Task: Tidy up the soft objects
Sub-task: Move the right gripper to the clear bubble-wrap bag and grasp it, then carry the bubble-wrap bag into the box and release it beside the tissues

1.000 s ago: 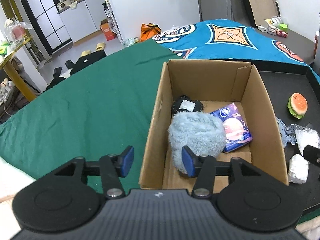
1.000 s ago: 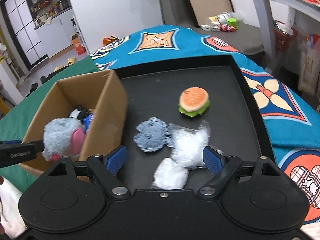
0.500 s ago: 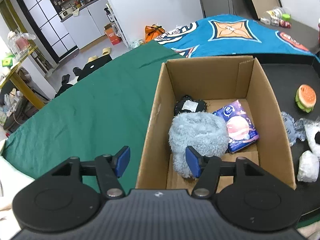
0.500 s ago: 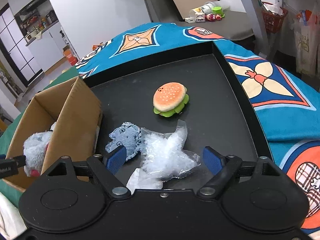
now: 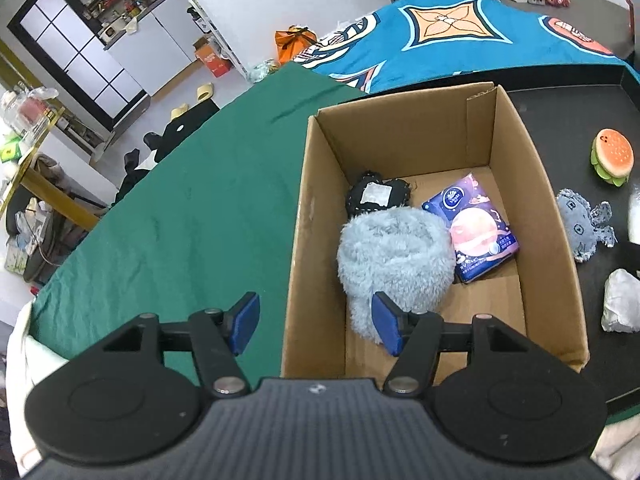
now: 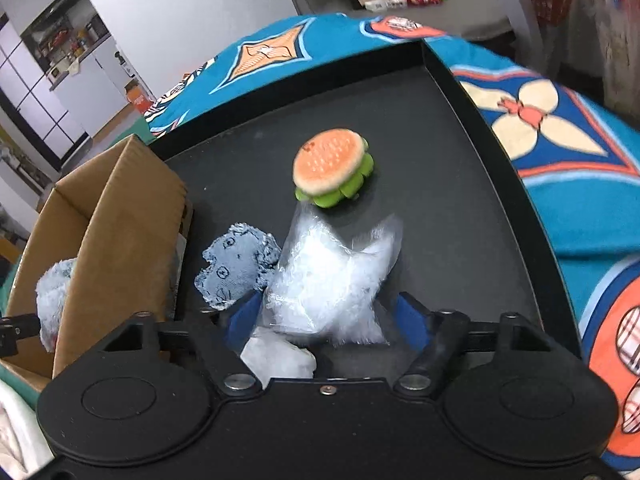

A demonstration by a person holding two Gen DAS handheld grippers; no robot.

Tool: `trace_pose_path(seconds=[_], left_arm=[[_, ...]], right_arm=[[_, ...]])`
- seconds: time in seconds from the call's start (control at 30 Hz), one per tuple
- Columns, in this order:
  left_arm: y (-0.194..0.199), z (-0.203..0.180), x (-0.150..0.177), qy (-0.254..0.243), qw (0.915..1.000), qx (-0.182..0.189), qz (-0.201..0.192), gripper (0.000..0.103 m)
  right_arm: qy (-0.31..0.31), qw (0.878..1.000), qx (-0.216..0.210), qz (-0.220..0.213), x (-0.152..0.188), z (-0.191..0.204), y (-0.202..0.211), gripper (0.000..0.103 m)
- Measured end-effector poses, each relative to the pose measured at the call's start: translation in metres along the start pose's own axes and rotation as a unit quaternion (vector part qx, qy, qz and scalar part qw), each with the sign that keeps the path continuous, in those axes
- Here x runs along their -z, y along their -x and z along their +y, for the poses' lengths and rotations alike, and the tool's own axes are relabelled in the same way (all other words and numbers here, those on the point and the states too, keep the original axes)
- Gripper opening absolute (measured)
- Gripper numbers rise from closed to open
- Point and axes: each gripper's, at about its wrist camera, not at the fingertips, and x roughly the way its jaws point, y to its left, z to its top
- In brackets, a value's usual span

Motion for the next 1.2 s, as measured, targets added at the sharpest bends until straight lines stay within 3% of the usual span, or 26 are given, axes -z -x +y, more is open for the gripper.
trace_pose_path(seconds=[0.13, 0.23, 0.47, 0.7, 1.2], left_arm=[[0.004, 0.000, -0.010, 0.008, 0.9999, -0.007, 0.006, 0.060], [0.002, -0.002, -0.016, 0.017, 0.9997, -0.010, 0.011, 0.061], [-0.006, -0.017, -0.024, 0.010, 0.9997, -0.014, 0.019, 0.061], [-0.002, -0.013, -0.020, 0.014, 0.9998, -0.010, 0.003, 0.061], [-0.001, 0.018, 0.001, 0.041, 0.9989, 0.018, -0.014, 0.061]], right_arm=[[-0.015, 1.000, -0.008, 0.000, 0.001, -0.007, 0.000, 0.043], [-0.013, 1.000, -0.012, -0.004, 0.003, -0.011, 0.004, 0.040], [-0.040, 0.999, -0.016, -0.007, 0.001, -0.028, 0.013, 0.037], [-0.045, 0.999, -0.016, -0.008, -0.003, -0.036, 0.027, 0.036], [-0.018, 0.998, 0.010, -0.057, -0.010, -0.008, 0.061, 0.036]])
